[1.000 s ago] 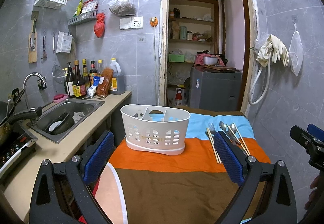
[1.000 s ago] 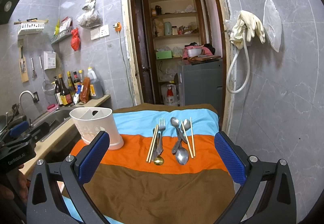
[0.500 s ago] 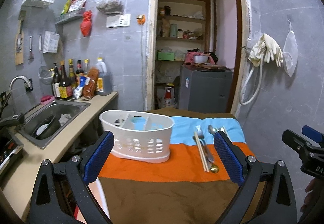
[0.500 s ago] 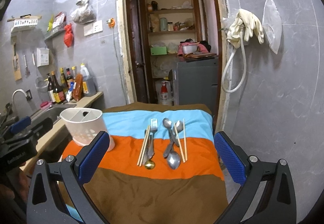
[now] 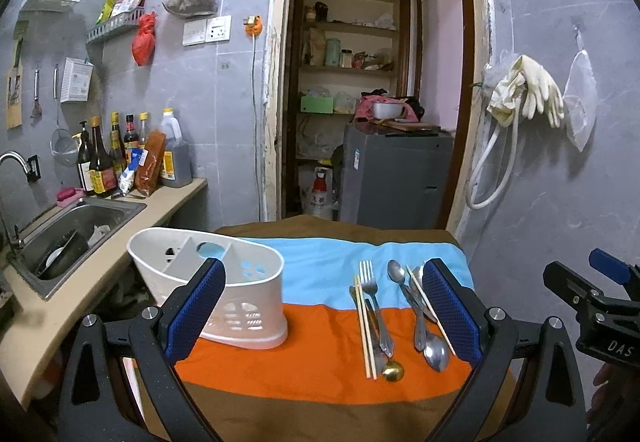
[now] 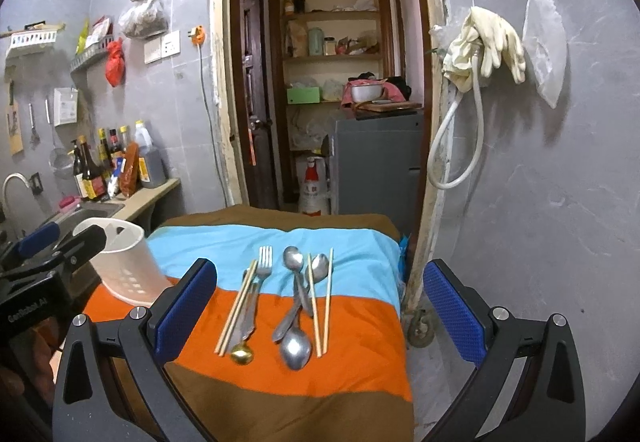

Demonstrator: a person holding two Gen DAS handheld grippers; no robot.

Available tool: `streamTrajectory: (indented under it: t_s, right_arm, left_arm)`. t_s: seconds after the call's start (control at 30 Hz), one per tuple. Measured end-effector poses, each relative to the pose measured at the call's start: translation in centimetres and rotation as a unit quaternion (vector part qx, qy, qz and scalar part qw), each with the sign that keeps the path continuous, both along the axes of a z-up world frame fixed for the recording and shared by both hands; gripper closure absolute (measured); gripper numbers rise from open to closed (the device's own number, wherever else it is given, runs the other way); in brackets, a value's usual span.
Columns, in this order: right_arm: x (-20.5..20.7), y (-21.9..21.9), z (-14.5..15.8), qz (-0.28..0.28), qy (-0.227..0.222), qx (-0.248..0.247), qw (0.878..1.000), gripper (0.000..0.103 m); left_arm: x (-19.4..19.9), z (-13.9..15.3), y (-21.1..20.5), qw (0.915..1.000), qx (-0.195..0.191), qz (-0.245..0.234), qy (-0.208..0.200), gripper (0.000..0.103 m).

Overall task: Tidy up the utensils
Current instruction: 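Move the left tool toward a chopstick while the right tool approaches another chopstick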

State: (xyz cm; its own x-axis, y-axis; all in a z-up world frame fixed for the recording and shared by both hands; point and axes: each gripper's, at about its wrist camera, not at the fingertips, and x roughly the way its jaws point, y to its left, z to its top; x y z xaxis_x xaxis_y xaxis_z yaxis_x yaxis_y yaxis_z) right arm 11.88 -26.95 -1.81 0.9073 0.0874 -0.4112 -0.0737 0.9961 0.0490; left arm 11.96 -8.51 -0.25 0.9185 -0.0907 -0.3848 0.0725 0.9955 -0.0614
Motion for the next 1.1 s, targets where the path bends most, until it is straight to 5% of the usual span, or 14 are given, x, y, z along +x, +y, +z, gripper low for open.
streamTrajectory:
  t_s: [0.47,0.67,0.9,1.1]
  right_arm:
    - [8.8,-3.2,-4.6,0.078,0.032,0.012,0.996,0.000]
    - [12.6,-3.8,-7.5,0.100,0.079,0.035,0.991,0.020]
    - [16.6,-4.4,-11.0,0.095,0.161,0.050,0.981,0.053]
    - [18.6,-4.1,-13.2,0.115,0.205,0.057,0.970,0.067]
  left_arm:
    - [8.5,-5.5,-3.8,0.9981,0.018,0.012,0.058,0.007]
    - [11.8,-8.7,-4.1,0.9947,0.020,0.015,0.100,0.009]
    - [15.1,-12.3,-5.1,0.9856,0.035,-0.003,0.165,0.038]
    - [18.0,-15.0,-4.6,0.9706,0.020,-0.018,0.239,0.061]
